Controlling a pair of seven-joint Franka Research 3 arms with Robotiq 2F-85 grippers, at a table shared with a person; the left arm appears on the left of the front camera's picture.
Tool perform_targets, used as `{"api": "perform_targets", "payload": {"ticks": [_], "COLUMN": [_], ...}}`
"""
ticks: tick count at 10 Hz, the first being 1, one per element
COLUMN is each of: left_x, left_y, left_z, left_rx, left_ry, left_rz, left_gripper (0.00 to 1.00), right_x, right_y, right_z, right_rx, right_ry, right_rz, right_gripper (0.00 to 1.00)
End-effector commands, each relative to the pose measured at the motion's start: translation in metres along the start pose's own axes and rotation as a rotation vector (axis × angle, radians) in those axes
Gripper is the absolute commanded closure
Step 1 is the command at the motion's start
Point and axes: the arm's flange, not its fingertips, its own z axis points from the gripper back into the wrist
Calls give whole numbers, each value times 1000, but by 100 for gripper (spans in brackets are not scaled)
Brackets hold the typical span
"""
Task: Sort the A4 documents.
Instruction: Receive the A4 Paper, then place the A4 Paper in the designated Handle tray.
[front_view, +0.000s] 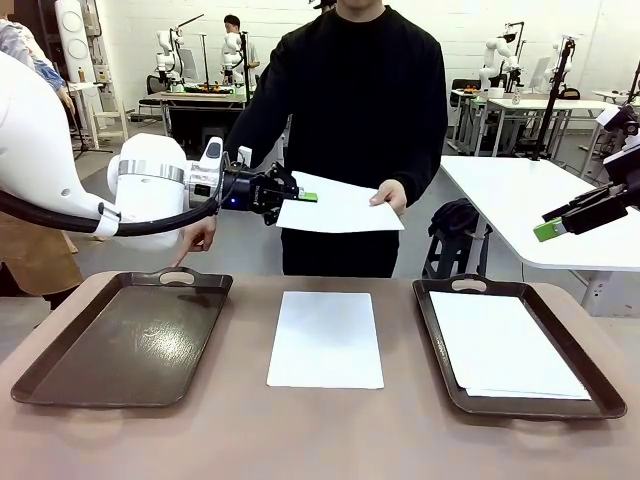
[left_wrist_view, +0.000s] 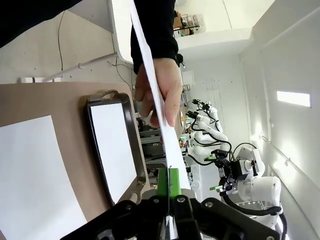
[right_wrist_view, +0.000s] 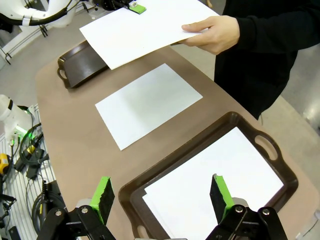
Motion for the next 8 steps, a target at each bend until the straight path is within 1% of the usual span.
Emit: {"api": "perform_targets", "payload": {"ticks": [1, 8], "left_x": [1, 1], "left_y": [0, 0], "left_z": [1, 1], "left_rx": [0, 0], "left_ry": [-3, -3], "left_rz": [-2, -2], "left_gripper": [100, 100], "right_x": [-2, -2], "right_y": [0, 0], "right_z": [-3, -3], "right_rx": [6, 6], "right_ry": [-25, -25], "right_rz": [-1, -1], "right_gripper": [0, 0]}}
